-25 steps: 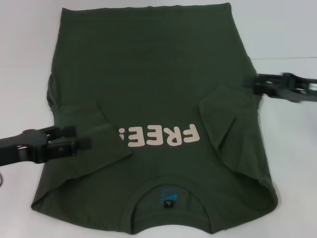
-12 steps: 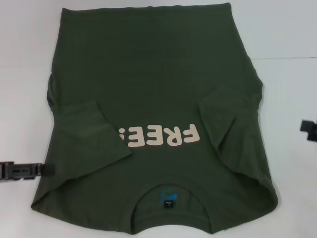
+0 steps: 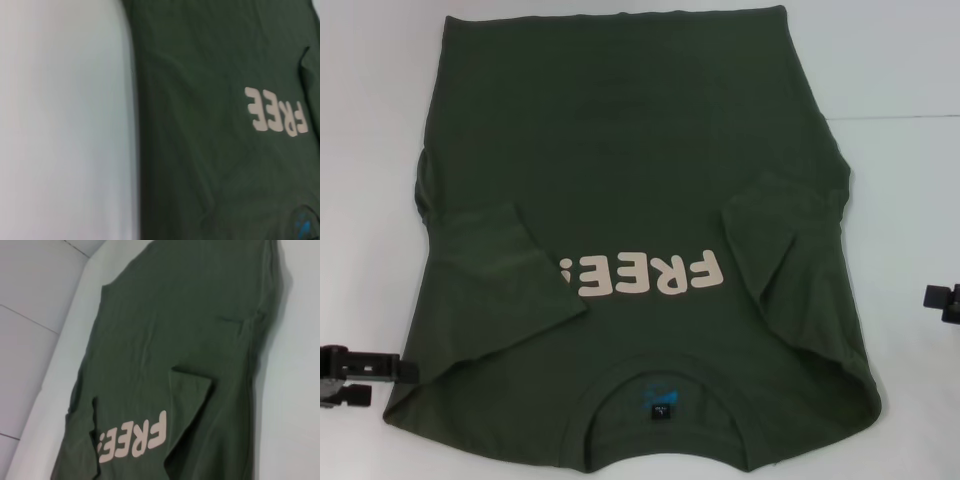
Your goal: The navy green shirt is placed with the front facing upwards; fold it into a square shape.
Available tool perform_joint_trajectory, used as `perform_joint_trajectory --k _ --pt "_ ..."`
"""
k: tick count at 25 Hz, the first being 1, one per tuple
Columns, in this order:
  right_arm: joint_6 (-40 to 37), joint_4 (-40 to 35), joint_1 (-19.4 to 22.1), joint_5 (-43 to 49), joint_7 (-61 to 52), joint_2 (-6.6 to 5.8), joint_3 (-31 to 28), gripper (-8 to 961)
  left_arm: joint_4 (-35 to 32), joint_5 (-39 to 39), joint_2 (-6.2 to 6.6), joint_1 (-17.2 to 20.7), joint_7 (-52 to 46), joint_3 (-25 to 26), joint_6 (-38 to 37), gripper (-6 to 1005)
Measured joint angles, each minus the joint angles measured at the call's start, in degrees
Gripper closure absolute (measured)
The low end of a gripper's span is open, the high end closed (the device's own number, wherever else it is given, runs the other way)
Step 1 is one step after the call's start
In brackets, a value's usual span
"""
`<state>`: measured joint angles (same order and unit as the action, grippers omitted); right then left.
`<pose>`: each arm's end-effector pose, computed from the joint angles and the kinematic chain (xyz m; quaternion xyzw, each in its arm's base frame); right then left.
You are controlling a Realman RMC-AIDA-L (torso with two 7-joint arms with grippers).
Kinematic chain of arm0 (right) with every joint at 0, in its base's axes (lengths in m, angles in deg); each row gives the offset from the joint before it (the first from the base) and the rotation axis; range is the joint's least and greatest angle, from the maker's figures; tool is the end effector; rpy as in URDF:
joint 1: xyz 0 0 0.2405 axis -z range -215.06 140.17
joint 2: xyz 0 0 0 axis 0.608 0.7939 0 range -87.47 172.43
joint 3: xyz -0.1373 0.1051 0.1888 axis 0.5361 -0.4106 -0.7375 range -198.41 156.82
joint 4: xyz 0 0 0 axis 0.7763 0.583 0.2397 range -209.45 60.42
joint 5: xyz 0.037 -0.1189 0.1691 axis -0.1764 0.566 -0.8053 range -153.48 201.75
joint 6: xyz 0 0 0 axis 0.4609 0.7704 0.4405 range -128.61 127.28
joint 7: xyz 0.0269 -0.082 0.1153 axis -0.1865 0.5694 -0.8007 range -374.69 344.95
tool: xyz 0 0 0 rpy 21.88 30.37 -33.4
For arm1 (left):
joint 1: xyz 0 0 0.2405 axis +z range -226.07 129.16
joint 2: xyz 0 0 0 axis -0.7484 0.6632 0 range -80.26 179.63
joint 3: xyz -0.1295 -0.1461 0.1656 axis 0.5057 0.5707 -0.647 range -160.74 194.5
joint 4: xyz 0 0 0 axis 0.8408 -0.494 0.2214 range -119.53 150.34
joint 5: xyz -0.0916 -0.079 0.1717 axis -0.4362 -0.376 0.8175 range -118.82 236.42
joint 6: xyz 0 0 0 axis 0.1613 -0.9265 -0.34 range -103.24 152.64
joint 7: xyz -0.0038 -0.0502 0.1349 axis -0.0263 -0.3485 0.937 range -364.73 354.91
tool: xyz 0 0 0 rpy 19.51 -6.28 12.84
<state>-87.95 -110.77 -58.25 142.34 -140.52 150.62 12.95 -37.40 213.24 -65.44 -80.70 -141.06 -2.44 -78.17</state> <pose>0.3639 0.2946 0.0850 -0.7208 0.6336 0.2328 0.1573 -0.3285 0.3004 0.0808 -0.7324 -0.6706 -0.0564 0.1036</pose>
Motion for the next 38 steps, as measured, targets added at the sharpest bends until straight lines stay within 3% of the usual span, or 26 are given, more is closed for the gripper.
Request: perform_joint_trajectory --k 16,38 --pt "0.3 0.0 -0.2 0.1 0.9 0.15 -0.4 257 3.3 1.6 -0.89 0.0 -3.0 -4.9 8.0 58" --pt "0.4 0.0 -0.6 0.0 1.2 0.38 -0.3 258 4.3 1.4 -1.23 -0.7 -3.0 -6.3 8.9 69"
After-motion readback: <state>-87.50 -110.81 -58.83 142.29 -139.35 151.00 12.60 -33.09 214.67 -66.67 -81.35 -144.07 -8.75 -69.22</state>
